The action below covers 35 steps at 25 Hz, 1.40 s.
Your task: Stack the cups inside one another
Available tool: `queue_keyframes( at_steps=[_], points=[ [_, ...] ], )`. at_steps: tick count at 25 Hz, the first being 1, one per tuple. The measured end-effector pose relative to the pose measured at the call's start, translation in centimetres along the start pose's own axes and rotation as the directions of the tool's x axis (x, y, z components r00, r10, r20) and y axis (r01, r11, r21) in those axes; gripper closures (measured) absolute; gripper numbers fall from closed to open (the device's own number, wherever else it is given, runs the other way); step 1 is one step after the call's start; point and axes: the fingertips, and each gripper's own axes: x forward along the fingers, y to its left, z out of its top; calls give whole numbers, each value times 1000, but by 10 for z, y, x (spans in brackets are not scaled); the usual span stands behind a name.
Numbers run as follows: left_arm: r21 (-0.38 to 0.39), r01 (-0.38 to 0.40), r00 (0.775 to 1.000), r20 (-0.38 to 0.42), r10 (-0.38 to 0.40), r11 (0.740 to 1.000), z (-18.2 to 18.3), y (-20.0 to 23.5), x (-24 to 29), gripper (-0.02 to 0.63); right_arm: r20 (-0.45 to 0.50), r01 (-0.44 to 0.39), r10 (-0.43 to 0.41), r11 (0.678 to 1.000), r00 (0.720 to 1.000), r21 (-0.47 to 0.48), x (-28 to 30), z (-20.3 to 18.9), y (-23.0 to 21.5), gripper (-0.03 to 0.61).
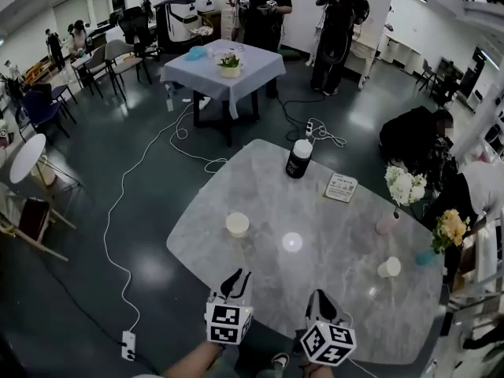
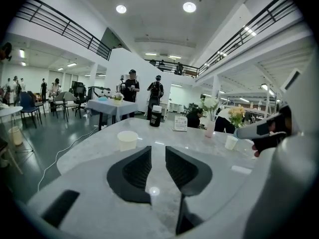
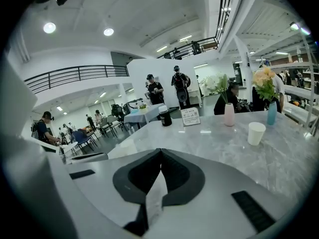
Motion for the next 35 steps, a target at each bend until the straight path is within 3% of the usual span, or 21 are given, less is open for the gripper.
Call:
queue_keyframes(
  at_steps=[15, 35],
  points=[
    [25, 2, 999, -34, -1, 1000, -8, 86, 66, 443, -66, 60, -61, 998, 996, -12, 61, -18, 28, 572],
    [103, 60, 993, -103, -50, 993, -35, 111, 126, 319, -110, 93, -90, 996, 990, 16, 113, -37, 34, 572]
  ],
)
